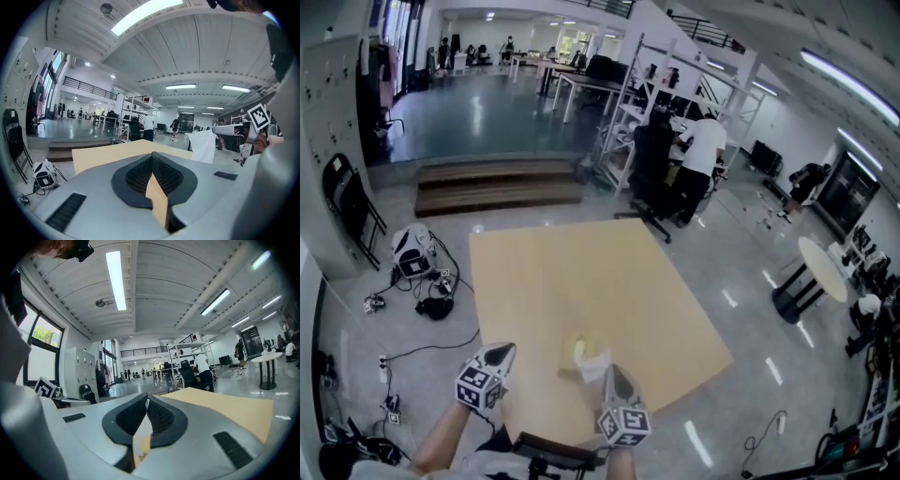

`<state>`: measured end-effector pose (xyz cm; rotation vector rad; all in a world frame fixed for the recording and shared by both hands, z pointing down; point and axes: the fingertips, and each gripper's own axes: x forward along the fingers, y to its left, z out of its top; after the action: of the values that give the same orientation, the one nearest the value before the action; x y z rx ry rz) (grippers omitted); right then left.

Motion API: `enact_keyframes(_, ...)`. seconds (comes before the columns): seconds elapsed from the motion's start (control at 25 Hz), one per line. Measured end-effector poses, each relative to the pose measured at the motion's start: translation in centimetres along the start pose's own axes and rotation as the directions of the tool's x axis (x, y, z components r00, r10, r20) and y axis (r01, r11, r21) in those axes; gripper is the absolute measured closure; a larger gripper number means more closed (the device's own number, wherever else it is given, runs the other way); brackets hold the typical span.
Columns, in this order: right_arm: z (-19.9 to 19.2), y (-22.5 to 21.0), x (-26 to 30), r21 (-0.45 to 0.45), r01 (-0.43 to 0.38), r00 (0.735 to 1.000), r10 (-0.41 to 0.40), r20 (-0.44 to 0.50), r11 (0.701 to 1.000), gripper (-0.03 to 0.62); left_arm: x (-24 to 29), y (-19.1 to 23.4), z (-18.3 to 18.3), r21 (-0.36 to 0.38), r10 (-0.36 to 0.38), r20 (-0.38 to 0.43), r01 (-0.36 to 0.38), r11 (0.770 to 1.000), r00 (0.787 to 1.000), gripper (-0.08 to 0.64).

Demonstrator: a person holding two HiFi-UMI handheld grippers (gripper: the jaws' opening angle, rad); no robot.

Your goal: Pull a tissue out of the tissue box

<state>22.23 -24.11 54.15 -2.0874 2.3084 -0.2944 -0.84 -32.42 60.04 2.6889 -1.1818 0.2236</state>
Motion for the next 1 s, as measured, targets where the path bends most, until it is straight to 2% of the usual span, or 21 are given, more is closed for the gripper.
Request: enact_keyframes(1.0, -0.5, -0.2, -1.1, -0.005, -0.012, 1.000, 0.012, -0.006, 1.000, 0.584, -0.5, -1.0, 0.5, 0.019, 0.005, 0.014, -0.005, 1.000, 1.000, 0.554)
